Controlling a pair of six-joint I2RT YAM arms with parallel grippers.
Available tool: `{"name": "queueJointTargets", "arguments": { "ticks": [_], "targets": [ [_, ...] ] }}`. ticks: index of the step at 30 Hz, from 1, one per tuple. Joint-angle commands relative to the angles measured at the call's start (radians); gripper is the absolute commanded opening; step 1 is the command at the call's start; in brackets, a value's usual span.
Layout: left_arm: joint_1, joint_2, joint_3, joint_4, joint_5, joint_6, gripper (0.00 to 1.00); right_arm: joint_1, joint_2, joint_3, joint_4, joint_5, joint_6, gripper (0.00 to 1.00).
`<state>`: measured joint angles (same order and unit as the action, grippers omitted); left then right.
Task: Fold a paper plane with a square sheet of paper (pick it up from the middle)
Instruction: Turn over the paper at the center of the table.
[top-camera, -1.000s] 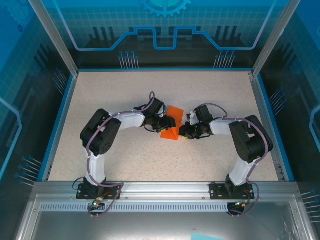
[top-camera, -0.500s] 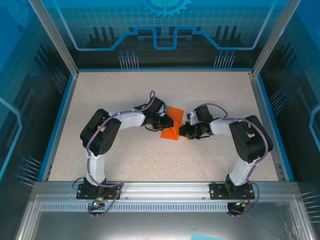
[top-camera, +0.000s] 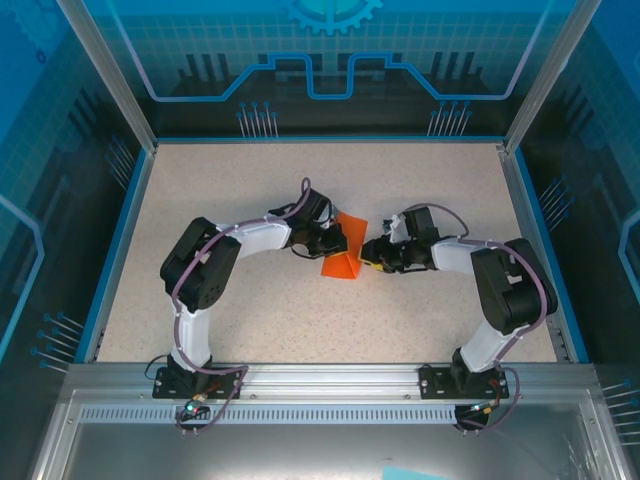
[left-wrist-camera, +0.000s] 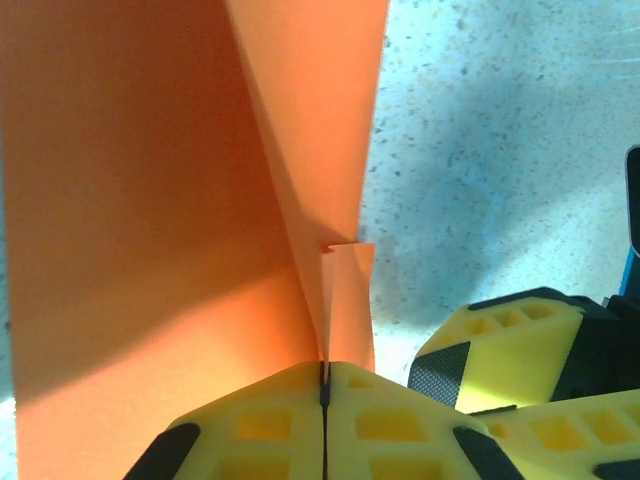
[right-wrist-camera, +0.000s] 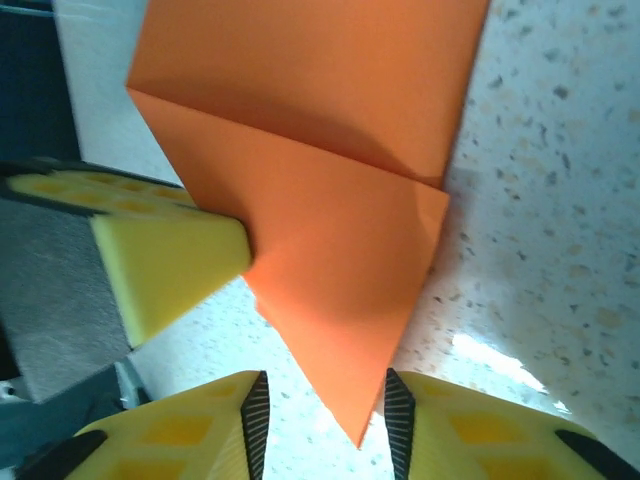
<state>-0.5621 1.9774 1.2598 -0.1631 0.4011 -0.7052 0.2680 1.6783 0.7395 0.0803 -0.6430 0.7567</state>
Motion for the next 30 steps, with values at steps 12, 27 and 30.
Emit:
{"name": "queueJointTargets", "arguments": {
  "ticks": [12,27,30],
  "targets": [
    [0.038,-0.176,0.096,-0.081,0.093,-0.029,0.07,-0.057,-0.095,-0.062,0.26,-0.187,0.221,0.62],
    [0.049,-0.237,0.036,0.051,0.159,-0.125,0.07,-0.062,-0.156,-0.077,0.533,-0.258,0.488,0.6],
    [0.049,-0.24,0.026,0.035,0.176,-0.105,0.08,-0.063,-0.167,-0.075,0.539,-0.264,0.501,0.57]
  ]
}}
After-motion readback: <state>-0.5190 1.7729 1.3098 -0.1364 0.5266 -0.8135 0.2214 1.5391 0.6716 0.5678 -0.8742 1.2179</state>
